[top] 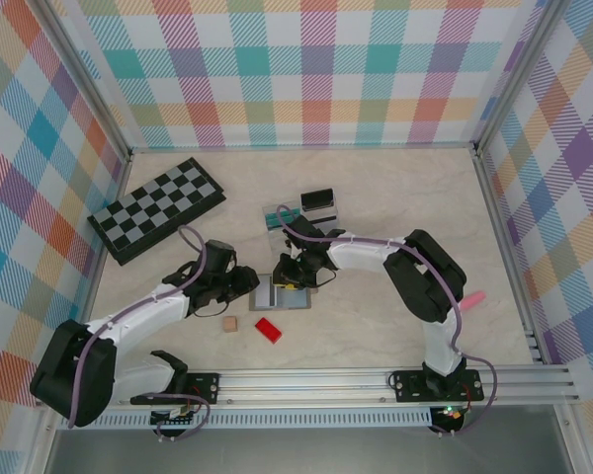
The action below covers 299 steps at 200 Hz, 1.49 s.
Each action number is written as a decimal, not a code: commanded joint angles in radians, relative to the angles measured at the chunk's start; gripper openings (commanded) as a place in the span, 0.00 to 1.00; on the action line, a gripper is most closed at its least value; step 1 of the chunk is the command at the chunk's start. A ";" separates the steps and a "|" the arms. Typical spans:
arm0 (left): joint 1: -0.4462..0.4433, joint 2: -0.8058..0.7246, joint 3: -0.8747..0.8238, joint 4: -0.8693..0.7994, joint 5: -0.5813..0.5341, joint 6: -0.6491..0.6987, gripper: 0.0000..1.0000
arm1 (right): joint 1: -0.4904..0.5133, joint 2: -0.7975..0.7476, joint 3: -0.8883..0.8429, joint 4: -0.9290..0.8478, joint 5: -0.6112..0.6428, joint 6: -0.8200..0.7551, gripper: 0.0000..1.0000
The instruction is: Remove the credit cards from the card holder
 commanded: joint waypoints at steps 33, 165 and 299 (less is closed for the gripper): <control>0.018 0.072 0.001 0.064 0.075 0.004 0.25 | 0.009 0.027 0.024 0.001 -0.035 0.005 0.20; 0.019 0.164 -0.005 0.012 0.016 0.035 0.17 | 0.009 0.055 0.034 0.019 -0.069 0.001 0.18; 0.019 0.182 -0.010 0.011 0.010 0.037 0.16 | 0.008 0.032 -0.004 0.083 -0.091 -0.025 0.13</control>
